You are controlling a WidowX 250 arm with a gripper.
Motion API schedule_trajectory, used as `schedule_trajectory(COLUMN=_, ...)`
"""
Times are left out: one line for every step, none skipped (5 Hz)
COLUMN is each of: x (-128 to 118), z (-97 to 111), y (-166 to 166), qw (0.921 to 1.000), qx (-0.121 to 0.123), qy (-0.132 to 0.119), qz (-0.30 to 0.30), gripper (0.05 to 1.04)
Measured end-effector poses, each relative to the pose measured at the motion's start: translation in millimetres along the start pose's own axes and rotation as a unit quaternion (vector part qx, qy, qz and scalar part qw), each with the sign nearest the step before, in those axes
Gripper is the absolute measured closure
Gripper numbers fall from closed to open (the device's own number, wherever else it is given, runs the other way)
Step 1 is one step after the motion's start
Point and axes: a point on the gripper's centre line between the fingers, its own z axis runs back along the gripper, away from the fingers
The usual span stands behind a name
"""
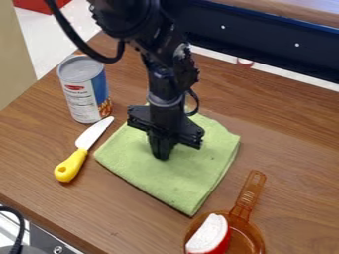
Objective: Move the green cloth to the middle of the table
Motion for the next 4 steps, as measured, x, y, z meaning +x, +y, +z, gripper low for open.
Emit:
schedule_trajectory(x=1.6, z=0.4, y=1.8, qw=0.9990, qx=0.013, qy=-0.007, qz=0.041, gripper=1.031)
schedule_trajectory(x=2.2, z=0.7, y=2.6, qw=0.9978, qx=0.021, qy=-0.011, qz=0.062, gripper=1.011)
schedule_trajectory(x=5.9, z=4.7, y=6.7, qw=0.9974, qx=0.023, qy=0.001, qz=0.068, gripper=0.872)
schedule_trajectory(x=15.7, z=24.7, y=10.8, qw=0.9974, qx=0.022, qy=-0.035, qz=0.059, gripper=0.637)
